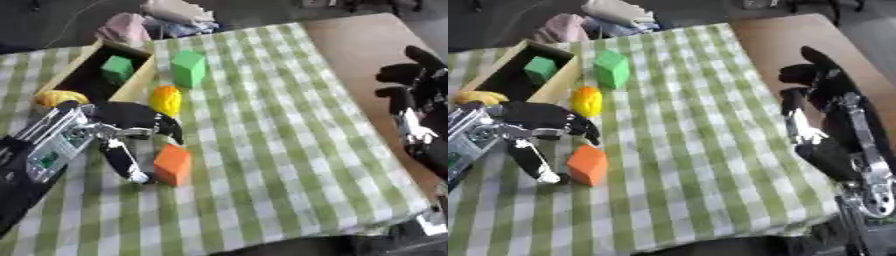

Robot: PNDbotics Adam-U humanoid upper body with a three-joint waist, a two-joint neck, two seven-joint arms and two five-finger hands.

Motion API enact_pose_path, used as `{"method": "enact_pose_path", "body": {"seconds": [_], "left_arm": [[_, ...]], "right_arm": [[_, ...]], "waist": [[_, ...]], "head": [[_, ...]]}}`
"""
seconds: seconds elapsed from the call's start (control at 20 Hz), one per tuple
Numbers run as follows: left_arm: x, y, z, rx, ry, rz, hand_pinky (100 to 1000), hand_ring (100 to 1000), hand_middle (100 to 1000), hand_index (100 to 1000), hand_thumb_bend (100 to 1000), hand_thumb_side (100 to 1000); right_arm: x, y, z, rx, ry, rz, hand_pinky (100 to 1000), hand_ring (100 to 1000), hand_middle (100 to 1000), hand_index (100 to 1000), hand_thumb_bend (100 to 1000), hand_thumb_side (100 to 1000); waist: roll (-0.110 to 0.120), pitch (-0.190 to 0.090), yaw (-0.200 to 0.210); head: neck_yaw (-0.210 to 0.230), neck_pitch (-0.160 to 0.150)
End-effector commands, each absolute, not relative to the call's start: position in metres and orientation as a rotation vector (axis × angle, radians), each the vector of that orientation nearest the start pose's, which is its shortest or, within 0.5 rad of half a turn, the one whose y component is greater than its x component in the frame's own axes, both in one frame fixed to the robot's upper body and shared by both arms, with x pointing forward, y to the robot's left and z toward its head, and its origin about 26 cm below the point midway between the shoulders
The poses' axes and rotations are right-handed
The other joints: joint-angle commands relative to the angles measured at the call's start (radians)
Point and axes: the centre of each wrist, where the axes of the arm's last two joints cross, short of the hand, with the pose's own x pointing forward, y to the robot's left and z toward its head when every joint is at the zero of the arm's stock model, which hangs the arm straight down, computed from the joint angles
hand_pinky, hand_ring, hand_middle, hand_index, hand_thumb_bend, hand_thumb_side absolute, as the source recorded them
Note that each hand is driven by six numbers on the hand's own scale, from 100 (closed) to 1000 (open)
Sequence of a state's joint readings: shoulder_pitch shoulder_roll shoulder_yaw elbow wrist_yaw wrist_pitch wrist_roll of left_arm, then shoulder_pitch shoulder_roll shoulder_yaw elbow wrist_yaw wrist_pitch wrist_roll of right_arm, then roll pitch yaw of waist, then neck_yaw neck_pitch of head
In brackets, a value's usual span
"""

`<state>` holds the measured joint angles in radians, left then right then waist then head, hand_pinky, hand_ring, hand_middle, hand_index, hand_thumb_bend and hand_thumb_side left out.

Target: Pick up objects on the table and place them in the box.

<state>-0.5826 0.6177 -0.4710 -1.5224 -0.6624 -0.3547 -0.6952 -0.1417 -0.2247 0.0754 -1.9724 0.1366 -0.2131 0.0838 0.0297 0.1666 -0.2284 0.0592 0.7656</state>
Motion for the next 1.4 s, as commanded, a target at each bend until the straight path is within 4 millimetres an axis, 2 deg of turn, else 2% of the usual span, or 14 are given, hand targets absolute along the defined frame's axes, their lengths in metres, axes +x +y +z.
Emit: {"method": "enact_pose_path", "body": {"seconds": [0.05,0.25,0.35,0.45,0.65,0.8,0.95,1.15,1.4], "left_arm": [[0.38,0.238,0.157,0.444,-1.347,-2.163,798,709,712,783,380,299],[0.381,0.241,0.157,0.46,-1.402,-2.096,722,569,554,651,301,225],[0.381,0.245,0.157,0.465,-1.436,-2.048,709,546,527,624,277,215],[0.381,0.251,0.164,0.482,-1.466,-2.008,709,542,522,621,271,199],[0.375,0.27,0.195,0.56,-1.521,-1.922,715,545,524,622,274,173],[0.367,0.289,0.222,0.651,-1.554,-1.839,720,551,530,628,286,148],[0.361,0.31,0.238,0.743,-1.544,-1.756,725,568,554,634,308,131],[0.361,0.336,0.245,0.867,-1.481,-1.675,732,584,566,643,347,107],[0.372,0.363,0.237,0.989,-1.394,-1.578,741,596,581,656,366,100]], "right_arm": [[0.285,-0.241,0.144,-0.112,-2.297,0.531,696,777,723,942,100,470],[0.285,-0.241,0.144,-0.112,-2.296,0.531,696,777,723,941,100,470],[0.285,-0.241,0.144,-0.113,-2.296,0.531,696,777,723,941,100,470],[0.285,-0.242,0.144,-0.116,-2.296,0.529,696,777,723,941,100,470],[0.284,-0.243,0.143,-0.123,-2.293,0.527,696,777,723,940,100,470],[0.284,-0.244,0.142,-0.129,-2.289,0.526,696,777,722,940,100,470],[0.284,-0.244,0.141,-0.132,-2.284,0.526,695,776,722,940,100,470],[0.285,-0.245,0.14,-0.131,-2.278,0.525,695,776,722,939,100,470],[0.285,-0.244,0.137,-0.126,-2.27,0.526,694,776,721,939,100,470]], "waist": [[-0.012,-0.016,-0.002],[-0.012,-0.017,-0.001],[-0.012,-0.018,0.0],[-0.012,-0.018,0.001],[-0.01,-0.022,0.007],[-0.008,-0.024,0.011],[-0.007,-0.025,0.015],[-0.007,-0.026,0.021],[-0.009,-0.027,0.025]], "head": [[0.001,0.004],[-0.001,0.004],[-0.001,0.004],[-0.002,0.004],[-0.004,0.004],[-0.009,0.004],[-0.013,0.004],[-0.016,0.004],[-0.02,0.004]]}}
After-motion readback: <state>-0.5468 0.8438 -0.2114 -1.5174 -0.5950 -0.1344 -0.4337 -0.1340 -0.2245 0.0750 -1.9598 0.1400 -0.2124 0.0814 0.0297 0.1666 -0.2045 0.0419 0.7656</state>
